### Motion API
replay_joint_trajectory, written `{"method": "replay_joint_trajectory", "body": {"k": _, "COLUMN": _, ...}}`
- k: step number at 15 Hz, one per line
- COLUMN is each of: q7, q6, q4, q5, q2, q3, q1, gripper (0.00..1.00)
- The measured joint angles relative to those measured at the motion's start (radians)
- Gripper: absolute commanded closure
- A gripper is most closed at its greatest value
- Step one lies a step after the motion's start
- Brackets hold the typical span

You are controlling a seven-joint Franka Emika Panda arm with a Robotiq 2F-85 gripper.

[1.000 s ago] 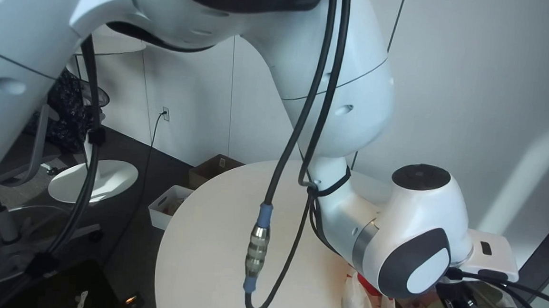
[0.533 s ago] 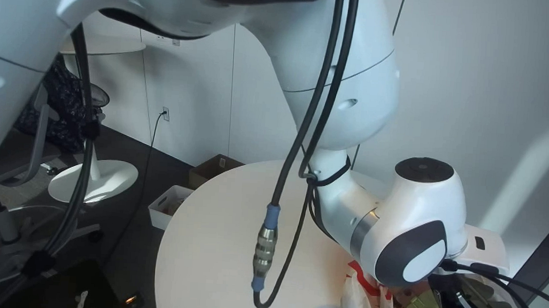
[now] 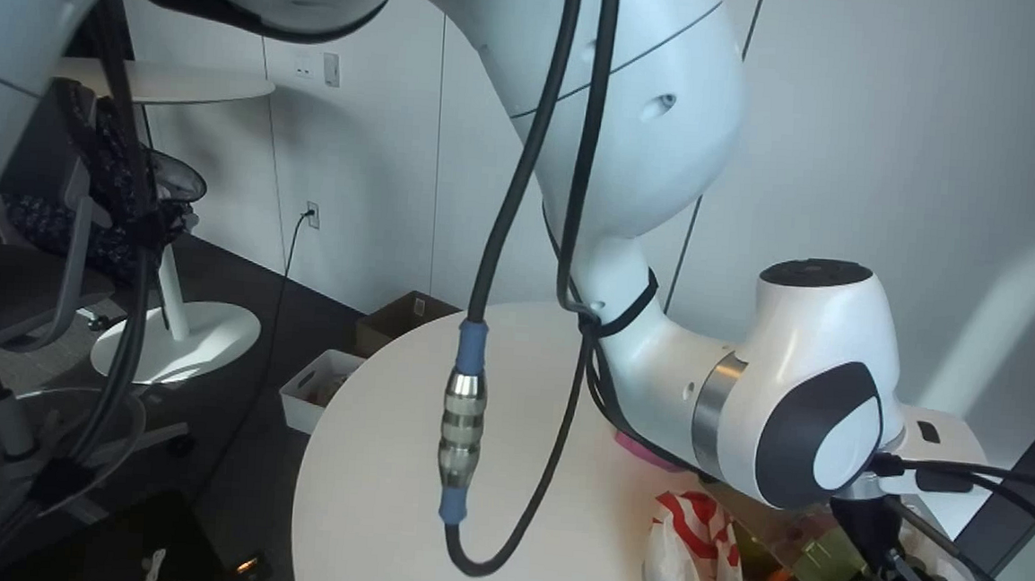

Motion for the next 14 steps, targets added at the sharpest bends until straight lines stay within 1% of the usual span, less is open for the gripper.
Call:
{"method": "replay_joint_trajectory", "body": {"k": 1, "q7": 0.005, "q6": -0.022, "q4": -0.001, "q5": -0.017, "q2": 0.0, "q3": -0.006, "q1": 0.009, "gripper": 0.84}}
{"method": "replay_joint_trajectory", "body": {"k": 3, "q7": 0.006, "q6": -0.07, "q4": -0.002, "q5": -0.032, "q2": 0.0, "q3": 0.007, "q1": 0.009, "gripper": 0.85}}
{"method": "replay_joint_trajectory", "body": {"k": 5, "q7": 0.005, "q6": -0.117, "q4": -0.005, "q5": -0.043, "q2": 0.002, "q3": 0.039, "q1": -0.005, "gripper": 0.85}}
{"method": "replay_joint_trajectory", "body": {"k": 7, "q7": 0.004, "q6": -0.125, "q4": -0.009, "q5": -0.063, "q2": 0.009, "q3": 0.082, "q1": -0.034, "gripper": 0.84}}
{"method": "replay_joint_trajectory", "body": {"k": 9, "q7": 0.005, "q6": -0.077, "q4": -0.011, "q5": -0.102, "q2": 0.026, "q3": 0.104, "q1": -0.055, "gripper": 0.85}}
{"method": "replay_joint_trajectory", "body": {"k": 12, "q7": 0.005, "q6": 0.033, "q4": -0.011, "q5": -0.145, "q2": 0.066, "q3": 0.1, "q1": -0.058, "gripper": 0.85}}
{"method": "replay_joint_trajectory", "body": {"k": 14, "q7": 0.002, "q6": 0.075, "q4": -0.011, "q5": -0.147, "q2": 0.091, "q3": 0.1, "q1": -0.058, "gripper": 0.85}}
